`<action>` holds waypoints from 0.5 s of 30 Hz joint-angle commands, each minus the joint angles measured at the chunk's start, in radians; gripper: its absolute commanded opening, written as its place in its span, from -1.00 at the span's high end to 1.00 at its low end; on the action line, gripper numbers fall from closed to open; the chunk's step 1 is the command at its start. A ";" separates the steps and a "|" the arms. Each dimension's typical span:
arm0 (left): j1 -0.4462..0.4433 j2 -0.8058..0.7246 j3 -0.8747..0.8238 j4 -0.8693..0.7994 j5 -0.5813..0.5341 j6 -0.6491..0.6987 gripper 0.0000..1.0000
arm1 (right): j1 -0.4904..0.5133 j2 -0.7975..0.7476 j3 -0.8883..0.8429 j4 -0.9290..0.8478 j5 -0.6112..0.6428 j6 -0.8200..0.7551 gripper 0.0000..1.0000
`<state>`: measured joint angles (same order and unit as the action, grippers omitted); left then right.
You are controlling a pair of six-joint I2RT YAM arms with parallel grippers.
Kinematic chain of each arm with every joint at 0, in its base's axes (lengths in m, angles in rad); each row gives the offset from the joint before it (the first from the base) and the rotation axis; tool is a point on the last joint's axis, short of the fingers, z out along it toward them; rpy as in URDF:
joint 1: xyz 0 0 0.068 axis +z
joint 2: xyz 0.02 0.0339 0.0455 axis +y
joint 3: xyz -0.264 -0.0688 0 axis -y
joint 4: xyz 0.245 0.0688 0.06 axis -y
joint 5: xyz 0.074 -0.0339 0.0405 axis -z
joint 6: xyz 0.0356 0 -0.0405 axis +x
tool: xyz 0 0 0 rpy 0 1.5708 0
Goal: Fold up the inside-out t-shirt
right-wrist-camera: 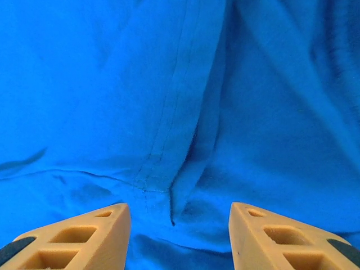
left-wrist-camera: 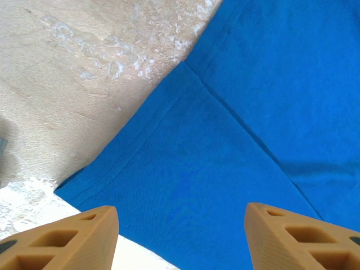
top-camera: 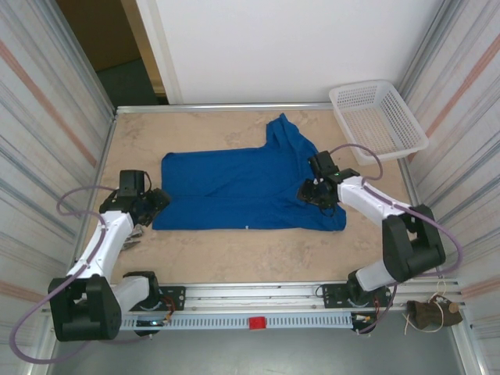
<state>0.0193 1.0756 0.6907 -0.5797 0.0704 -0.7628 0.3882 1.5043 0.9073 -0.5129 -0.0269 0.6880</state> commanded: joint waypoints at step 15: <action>-0.006 0.012 -0.001 0.009 0.038 0.007 -0.22 | 0.036 0.089 0.138 -0.013 0.006 -0.018 1.00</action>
<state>0.0174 1.0821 0.6937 -0.5781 0.0898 -0.7631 0.4225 1.6161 0.9951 -0.5003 -0.0231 0.6945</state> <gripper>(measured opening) 0.608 0.042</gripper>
